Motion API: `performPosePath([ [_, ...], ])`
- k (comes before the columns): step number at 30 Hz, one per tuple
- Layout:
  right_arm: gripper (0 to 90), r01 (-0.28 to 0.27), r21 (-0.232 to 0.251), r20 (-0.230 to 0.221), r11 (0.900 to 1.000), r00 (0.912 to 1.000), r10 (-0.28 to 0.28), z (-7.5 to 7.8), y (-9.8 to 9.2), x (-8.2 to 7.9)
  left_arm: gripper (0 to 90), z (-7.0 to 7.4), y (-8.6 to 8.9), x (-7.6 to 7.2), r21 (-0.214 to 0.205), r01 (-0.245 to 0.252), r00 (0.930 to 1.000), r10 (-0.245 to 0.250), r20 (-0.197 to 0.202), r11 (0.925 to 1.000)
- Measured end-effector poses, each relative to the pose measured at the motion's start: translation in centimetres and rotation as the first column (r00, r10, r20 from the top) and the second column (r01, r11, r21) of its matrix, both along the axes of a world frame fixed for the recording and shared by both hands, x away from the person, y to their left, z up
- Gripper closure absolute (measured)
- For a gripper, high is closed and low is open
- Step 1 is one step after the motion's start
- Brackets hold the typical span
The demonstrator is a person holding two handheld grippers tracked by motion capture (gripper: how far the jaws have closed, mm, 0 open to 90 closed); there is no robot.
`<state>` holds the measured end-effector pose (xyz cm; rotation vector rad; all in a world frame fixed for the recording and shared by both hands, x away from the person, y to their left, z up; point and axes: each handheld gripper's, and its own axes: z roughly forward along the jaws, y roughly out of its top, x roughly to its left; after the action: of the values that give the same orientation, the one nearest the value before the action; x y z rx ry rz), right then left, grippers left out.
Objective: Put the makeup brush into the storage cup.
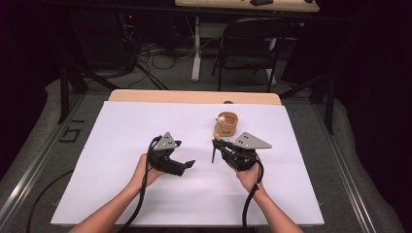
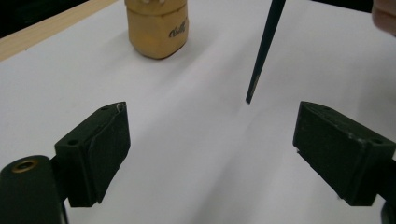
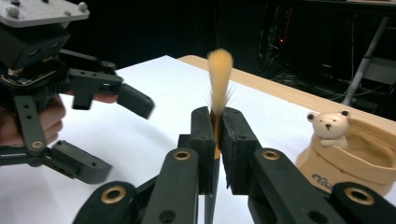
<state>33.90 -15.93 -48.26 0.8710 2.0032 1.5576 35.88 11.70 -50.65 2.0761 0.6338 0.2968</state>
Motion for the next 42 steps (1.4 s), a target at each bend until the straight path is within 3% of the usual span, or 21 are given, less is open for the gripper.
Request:
performPosePath([
  [9, 84.2, 0.018, -0.007, 0.016, 0.9998, 0.9997, -0.018, 0.4, -0.9, -0.2, 8.2, -0.5, 2.5, -0.3, -0.01, -0.065, 0.9979, 0.065, 0.006, 0.9979],
  [20, 84.2, 0.05, -0.007, 0.025, 0.9987, 0.9984, -0.05, 0.8, -2.2, -0.4, 6.2, -0.8, 4.5, -0.5, -0.018, -0.108, 0.9941, 0.108, -0.004, 0.9939],
  [23, 84.2, 0.058, -0.007, 0.023, 0.9983, 0.9981, -0.058, 0.9, -2.5, -0.4, 6.2, -0.8, 5.1, -0.8, -0.022, -0.129, 0.9913, 0.13, 0.019, 0.9913],
  [27, 84.2, 0.068, -0.006, 0.026, 0.9977, 0.9973, -0.068, 1.1, -2.8, -0.3, 6.4, -0.8, 5.9, -1.1, -0.033, -0.15, 0.9884, 0.151, 0.018, 0.9881],
  [34, 84.3, 0.083, -0.013, 0.023, 0.9965, 0.9963, -0.083, 1.2, -3.3, -0.3, 5.7, -1.3, 6.5, -1.2, -0.031, -0.16, 0.9871, 0.16, -0.001, 0.9866],
  [42, 84.3, 0.107, -0.017, 0.032, 0.9941, 0.9938, -0.107, 1.3, -3.7, -0.2, 5.6, -1.3, 7.2, -1.6, -0.024, -0.163, 0.9863, 0.164, 0.021, 0.9863],
])
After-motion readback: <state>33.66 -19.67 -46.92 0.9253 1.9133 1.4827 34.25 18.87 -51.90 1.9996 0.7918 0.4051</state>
